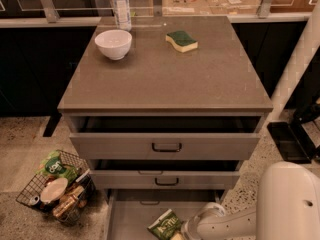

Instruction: Pick green jalapeno chip bag from bottom drawer and place on counter

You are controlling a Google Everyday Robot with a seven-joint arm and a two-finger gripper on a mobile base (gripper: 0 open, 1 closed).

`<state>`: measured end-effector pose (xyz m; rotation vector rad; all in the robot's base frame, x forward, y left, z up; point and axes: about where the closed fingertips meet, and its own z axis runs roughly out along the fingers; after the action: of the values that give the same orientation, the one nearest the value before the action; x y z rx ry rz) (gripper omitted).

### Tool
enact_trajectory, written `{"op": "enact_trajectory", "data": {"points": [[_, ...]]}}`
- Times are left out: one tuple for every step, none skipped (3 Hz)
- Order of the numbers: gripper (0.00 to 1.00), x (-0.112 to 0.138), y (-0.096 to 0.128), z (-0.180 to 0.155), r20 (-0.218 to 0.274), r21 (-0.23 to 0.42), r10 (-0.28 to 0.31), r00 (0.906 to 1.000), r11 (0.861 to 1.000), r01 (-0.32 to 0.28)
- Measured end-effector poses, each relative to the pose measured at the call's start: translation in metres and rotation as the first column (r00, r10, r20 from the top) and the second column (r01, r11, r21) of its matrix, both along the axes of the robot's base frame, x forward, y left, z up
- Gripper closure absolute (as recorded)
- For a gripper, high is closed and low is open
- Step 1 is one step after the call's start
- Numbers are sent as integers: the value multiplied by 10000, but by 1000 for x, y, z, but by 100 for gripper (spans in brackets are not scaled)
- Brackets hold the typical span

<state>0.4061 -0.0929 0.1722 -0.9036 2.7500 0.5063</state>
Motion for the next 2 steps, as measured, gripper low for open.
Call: {"op": "enact_trajectory", "data": {"points": [[0, 2, 11, -21, -208, 142, 94, 9997, 9999, -91], [1, -1, 30, -44, -492, 386, 313, 9983, 9988, -294]]}}
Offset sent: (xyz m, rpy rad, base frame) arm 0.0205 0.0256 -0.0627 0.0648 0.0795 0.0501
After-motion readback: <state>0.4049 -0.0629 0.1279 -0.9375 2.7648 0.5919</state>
